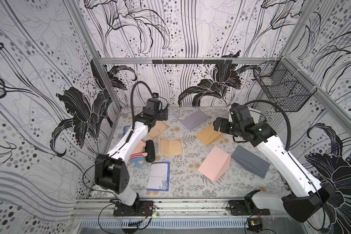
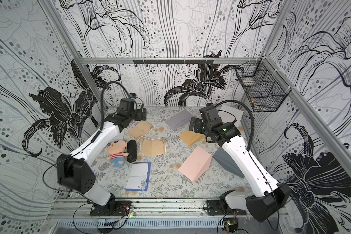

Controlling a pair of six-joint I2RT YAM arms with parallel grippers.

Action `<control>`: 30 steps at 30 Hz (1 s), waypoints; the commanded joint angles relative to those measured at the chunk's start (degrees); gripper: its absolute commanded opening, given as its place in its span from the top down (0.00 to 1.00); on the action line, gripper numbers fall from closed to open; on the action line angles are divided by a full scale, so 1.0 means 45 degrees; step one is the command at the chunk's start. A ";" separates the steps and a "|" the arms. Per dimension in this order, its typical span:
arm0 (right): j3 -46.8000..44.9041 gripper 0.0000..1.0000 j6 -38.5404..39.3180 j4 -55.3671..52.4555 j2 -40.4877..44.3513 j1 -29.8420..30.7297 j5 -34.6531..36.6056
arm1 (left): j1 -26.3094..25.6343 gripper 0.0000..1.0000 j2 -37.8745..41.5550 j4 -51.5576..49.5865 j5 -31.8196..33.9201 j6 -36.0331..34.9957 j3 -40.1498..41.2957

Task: Take the letter paper out of the envelope
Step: Reset both arms

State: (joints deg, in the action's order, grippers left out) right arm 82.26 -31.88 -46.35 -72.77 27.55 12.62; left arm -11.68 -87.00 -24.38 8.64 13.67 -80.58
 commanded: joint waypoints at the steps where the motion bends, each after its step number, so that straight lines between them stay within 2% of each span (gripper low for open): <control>1: -0.0525 0.00 0.0440 0.0064 0.0410 -0.0019 0.2105 | 0.0813 0.01 0.1244 0.1686 -0.1782 0.3569 0.1792; 3: -0.1139 0.00 0.0609 0.0243 0.0630 -0.0027 0.2129 | 0.0915 0.01 0.2025 0.1678 -0.1458 0.3835 0.2491; 4: -0.1440 0.00 0.0533 0.0204 0.0708 -0.0023 0.2628 | 0.0917 0.01 0.2370 0.1389 -0.1110 0.3885 0.2758; 7: -0.2457 0.00 -0.0414 -0.0017 0.1015 -0.0029 0.5257 | 0.0918 0.01 0.3473 0.0734 0.0167 0.3749 0.3604; 9: -0.3847 0.00 0.0264 0.1205 0.1711 -0.0062 0.6044 | 0.0917 0.01 0.4062 -0.0070 0.1668 0.3983 0.3904; 11: -0.5899 0.00 0.1632 0.3860 0.2639 -0.0223 0.6333 | 0.0917 0.01 0.4337 -0.1871 0.4252 0.5355 0.3957; 13: -0.7423 0.00 0.2020 0.5606 0.3276 -0.0677 0.6064 | 0.0970 0.01 0.4803 -0.1859 0.5294 0.5261 0.4589; 15: -0.8402 0.00 0.2090 0.6364 0.3392 -0.1342 0.5683 | 0.1072 0.01 0.5604 -0.0432 0.5080 0.4247 0.5884; 17: -0.8947 0.00 0.2681 0.6719 0.3135 -0.1935 0.5219 | 0.1112 0.01 0.6457 0.2161 0.4903 0.2585 0.7619; 18: -0.9240 0.00 0.3251 0.7081 0.2960 -0.2082 0.5080 | 0.1112 0.01 0.6867 0.3291 0.5141 0.1955 0.8553; 20: -0.9767 0.00 0.4191 0.7863 0.2686 -0.2286 0.5072 | 0.1322 0.01 0.7097 0.4052 0.5976 0.1575 0.9534; 21: -1.0001 0.00 0.4586 0.8309 0.2542 -0.2444 0.4963 | 0.1618 0.01 0.6955 0.4272 0.5871 0.1184 0.9786; 23: -1.0452 0.00 0.5021 0.9094 0.2152 -0.2828 0.4813 | 0.2422 0.01 0.6455 0.4989 0.4715 0.0279 1.0213; 26: -1.1315 0.00 0.5575 1.0866 0.1608 -0.3336 0.4190 | 0.3259 0.01 0.5414 0.7214 0.3379 -0.0702 1.1220; 28: -1.2168 0.00 0.6285 1.2937 0.1257 -0.3422 0.3829 | 0.3696 0.01 0.4687 0.9115 0.2701 -0.0667 1.2000; 30: -1.2493 0.00 0.6530 1.4023 0.0820 -0.3679 0.3239 | 0.4084 0.01 0.3891 1.0515 0.1917 -0.0157 1.2409</control>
State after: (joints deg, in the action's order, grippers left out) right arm 27.94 -7.27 3.88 -67.24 12.08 30.83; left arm 4.99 -66.59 6.55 23.29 14.48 -26.92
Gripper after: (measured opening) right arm 0.996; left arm 0.991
